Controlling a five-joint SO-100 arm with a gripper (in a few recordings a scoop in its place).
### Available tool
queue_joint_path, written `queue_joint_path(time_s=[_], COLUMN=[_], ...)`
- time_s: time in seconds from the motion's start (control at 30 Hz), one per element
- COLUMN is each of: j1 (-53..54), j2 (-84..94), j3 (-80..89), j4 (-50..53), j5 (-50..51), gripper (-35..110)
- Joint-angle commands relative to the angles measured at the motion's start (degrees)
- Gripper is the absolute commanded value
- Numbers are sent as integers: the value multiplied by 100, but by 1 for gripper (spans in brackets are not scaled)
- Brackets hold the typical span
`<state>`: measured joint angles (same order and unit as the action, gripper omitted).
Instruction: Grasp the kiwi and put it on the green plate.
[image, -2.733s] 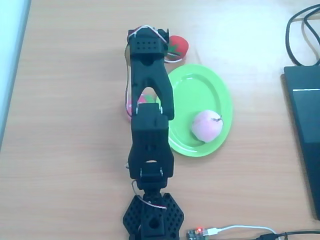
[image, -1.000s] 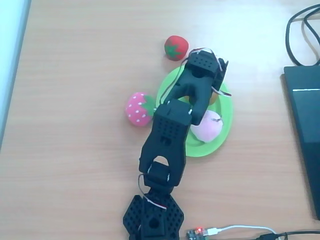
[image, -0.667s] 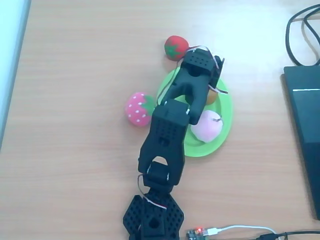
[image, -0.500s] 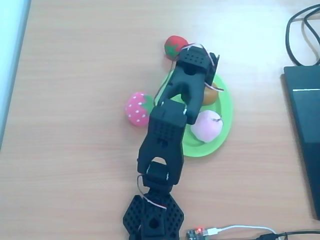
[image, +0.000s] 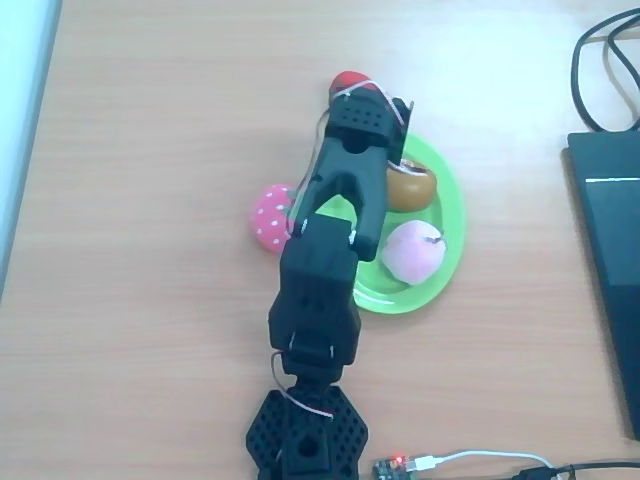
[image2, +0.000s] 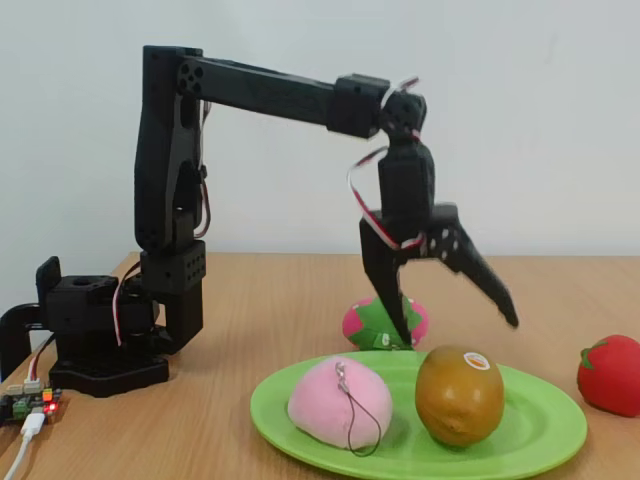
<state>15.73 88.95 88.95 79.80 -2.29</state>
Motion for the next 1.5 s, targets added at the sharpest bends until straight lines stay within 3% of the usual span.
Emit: queue_joint_path(time_s=[0.0, 0.23, 0.37, 0.6, 0.73, 1.07, 1.47], j1=[-176, -729, -1002, -1371, -1608, -2057, -2241], j2=[527, 1283, 1767, 2733, 3410, 6047, 8508], j3=[26, 53, 396, 1529, 2355, 5344, 7787], j4=[114, 35, -325, -1151, -1433, -2487, -2566], j5=[-9, -18, -18, -18, -18, 9, -176], gripper=[51, 47, 38, 2, -8, -8, -8])
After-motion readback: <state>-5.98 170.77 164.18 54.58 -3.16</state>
